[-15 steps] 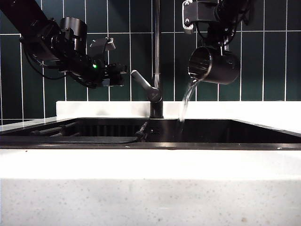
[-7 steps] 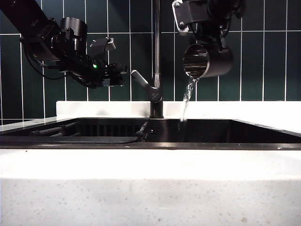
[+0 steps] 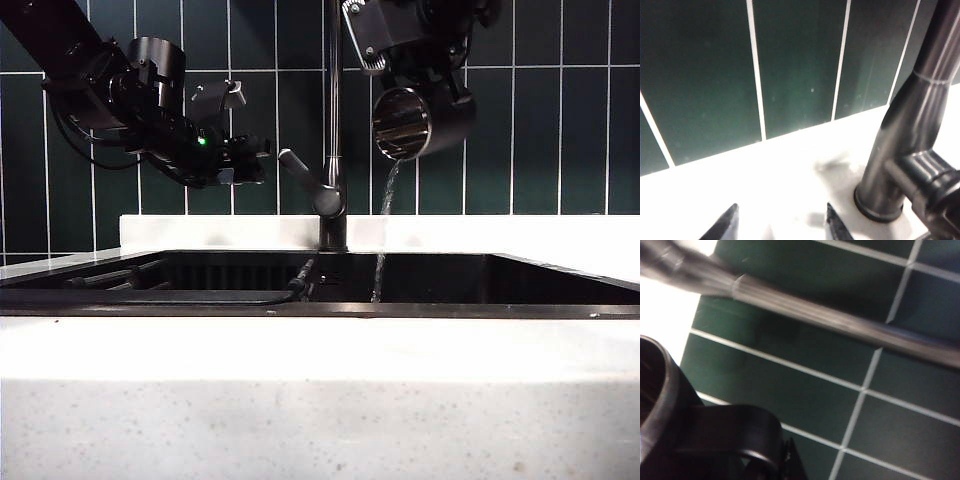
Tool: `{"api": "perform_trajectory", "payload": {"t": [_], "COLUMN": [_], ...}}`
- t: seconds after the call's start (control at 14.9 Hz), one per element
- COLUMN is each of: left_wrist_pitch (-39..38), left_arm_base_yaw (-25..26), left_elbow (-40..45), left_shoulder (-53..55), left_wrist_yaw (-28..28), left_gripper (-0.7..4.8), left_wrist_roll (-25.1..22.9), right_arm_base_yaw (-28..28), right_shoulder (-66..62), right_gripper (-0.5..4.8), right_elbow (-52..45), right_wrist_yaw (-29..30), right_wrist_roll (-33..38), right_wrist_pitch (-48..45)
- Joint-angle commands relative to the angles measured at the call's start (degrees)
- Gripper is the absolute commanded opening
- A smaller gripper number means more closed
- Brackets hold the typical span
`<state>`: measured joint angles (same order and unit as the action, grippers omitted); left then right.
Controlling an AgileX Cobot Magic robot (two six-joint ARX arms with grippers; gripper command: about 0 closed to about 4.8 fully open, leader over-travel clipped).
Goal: Pick up the mug next to the sink, go to the faucet to get some water, pour the water into the sink, and finally put the mug back to its place.
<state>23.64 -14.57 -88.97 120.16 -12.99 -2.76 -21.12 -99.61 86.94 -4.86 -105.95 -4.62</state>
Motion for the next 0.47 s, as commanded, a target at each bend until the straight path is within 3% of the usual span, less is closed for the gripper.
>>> {"api": "perform_trajectory", "payload": {"t": [0.07,0.27,0.34,0.47], "left_wrist_pitch": [0.35,0.35,0.35,0.35], "left_arm_base_yaw": [-0.07,-0.07,-0.07,-0.07], "left_elbow": [-0.15,-0.15,-0.15,-0.15], "left_shoulder": [-0.35,-0.35,-0.35,-0.35], "left_wrist_yaw": [-0.35,-0.35,-0.35,-0.35], "left_gripper": [2.09,2.09,2.09,2.09], "left_wrist_roll": [0.26,0.26,0.26,0.26], "right_arm_base_yaw": [-0.28,-0.31,-0.28,0.46], "right_shoulder": [0.63,0.63,0.63,0.63], "right_gripper": [-0.01,-0.01,-0.01,-0.01], "right_elbow": [0.46,0.46,0.46,0.46], "right_wrist_yaw": [0.02,0.00,-0.22,-3.26], "right_wrist_roll": [-0.68,0.04,4.76,21.57], "right_wrist_pitch": [-1.99,-2.21,-3.17,-6.82]}}
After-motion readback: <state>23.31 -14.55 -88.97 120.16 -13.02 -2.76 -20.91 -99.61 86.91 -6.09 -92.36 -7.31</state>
